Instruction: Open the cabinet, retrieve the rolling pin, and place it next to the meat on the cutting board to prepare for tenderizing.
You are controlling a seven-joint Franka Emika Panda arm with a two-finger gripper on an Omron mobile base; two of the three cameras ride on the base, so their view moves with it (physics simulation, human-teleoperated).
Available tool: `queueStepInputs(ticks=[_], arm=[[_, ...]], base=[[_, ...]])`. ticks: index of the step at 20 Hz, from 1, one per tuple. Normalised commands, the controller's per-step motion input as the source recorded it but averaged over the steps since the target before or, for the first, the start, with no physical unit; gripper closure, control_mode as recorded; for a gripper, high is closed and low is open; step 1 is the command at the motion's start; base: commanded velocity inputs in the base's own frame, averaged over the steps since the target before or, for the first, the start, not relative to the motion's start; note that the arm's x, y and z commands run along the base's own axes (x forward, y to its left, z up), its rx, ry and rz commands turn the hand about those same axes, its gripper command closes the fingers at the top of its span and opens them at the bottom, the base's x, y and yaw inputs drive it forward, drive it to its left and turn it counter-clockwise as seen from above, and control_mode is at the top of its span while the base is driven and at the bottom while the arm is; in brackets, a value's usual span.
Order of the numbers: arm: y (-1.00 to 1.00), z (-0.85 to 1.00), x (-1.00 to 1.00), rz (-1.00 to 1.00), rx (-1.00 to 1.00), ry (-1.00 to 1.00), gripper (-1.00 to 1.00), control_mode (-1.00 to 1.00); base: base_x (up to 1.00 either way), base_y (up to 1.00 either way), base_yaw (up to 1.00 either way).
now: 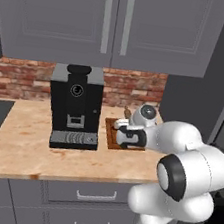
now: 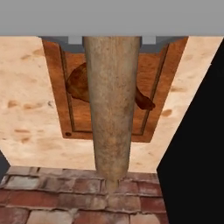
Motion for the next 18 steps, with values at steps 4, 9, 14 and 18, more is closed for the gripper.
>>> queueStepInputs(ticks=[4,9,14,18], arm=[[0.00,-0.26,0.42,0.00,0.00,0.04,1.00,-1.00],[0.00,-0.20,0.38,0.00,0.00,0.02,1.00,-1.00],[0.00,-0.22,0.19,0.00,0.00,0.00,1.00,-1.00],[0.00,-0.31,0.09,0.00,0.00,0.00,1.00,-1.00]], base=[[0.00,0.00,0.00],[0.00,0.00,0.00],[0.00,0.00,0.00],[0.00,0.00,0.00]])
